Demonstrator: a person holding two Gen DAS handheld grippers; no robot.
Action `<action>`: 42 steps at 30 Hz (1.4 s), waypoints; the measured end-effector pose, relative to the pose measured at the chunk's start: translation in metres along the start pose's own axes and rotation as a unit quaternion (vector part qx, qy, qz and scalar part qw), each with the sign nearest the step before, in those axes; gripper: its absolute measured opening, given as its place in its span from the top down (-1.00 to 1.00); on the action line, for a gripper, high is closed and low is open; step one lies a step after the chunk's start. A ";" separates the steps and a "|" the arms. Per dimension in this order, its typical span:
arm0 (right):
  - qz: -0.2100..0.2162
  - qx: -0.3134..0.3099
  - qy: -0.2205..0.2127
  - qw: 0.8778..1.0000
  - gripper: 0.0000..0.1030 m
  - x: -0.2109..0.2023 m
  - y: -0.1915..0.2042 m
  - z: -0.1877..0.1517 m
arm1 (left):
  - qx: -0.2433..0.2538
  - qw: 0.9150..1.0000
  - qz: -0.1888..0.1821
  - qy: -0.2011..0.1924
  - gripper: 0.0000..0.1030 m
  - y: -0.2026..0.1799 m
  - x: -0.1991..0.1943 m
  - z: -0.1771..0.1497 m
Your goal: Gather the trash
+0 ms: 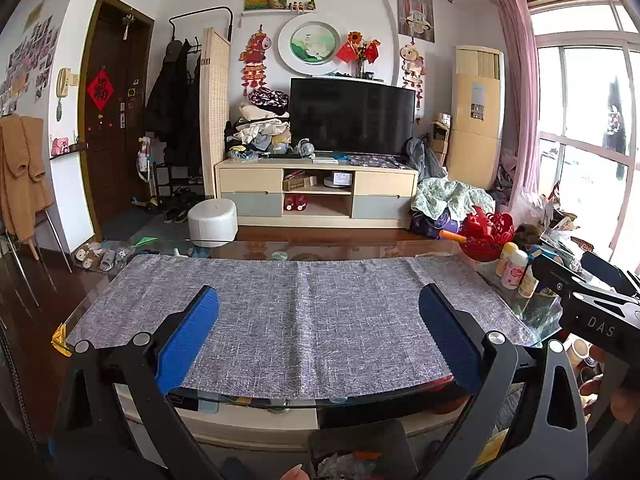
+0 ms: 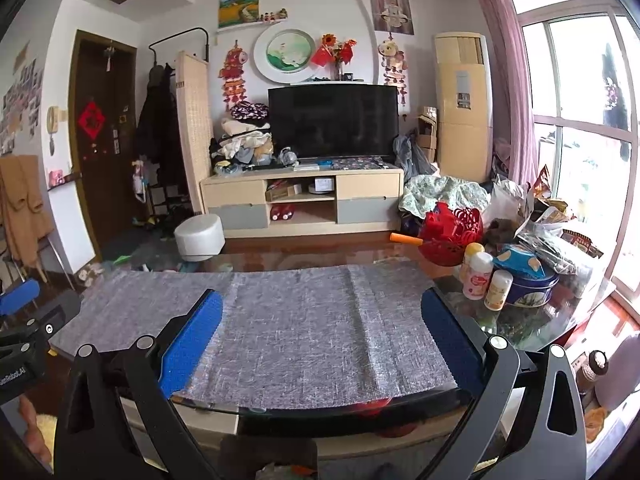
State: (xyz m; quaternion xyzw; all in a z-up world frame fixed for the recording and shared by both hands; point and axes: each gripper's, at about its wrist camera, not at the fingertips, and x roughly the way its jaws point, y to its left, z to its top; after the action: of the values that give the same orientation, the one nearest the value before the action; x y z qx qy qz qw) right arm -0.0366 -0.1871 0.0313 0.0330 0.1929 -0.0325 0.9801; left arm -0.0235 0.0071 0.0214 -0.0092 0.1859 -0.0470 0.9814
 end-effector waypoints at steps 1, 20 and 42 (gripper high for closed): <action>0.000 0.000 0.000 1.000 -0.94 0.000 0.000 0.000 | 0.000 1.000 0.000 0.000 -0.85 0.000 0.000 0.000; -0.001 0.003 0.003 1.000 -0.94 -0.001 0.003 0.001 | -0.001 1.000 0.002 0.000 -0.84 0.002 -0.001 0.003; -0.001 0.008 0.007 1.000 -0.94 -0.003 0.007 0.004 | -0.002 1.000 0.005 0.001 -0.85 0.003 -0.001 0.004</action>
State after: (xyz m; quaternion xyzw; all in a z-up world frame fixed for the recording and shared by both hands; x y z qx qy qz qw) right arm -0.0374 -0.1808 0.0360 0.0405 0.1996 -0.0345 0.9784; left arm -0.0225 0.0102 0.0251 -0.0107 0.1866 -0.0418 0.9815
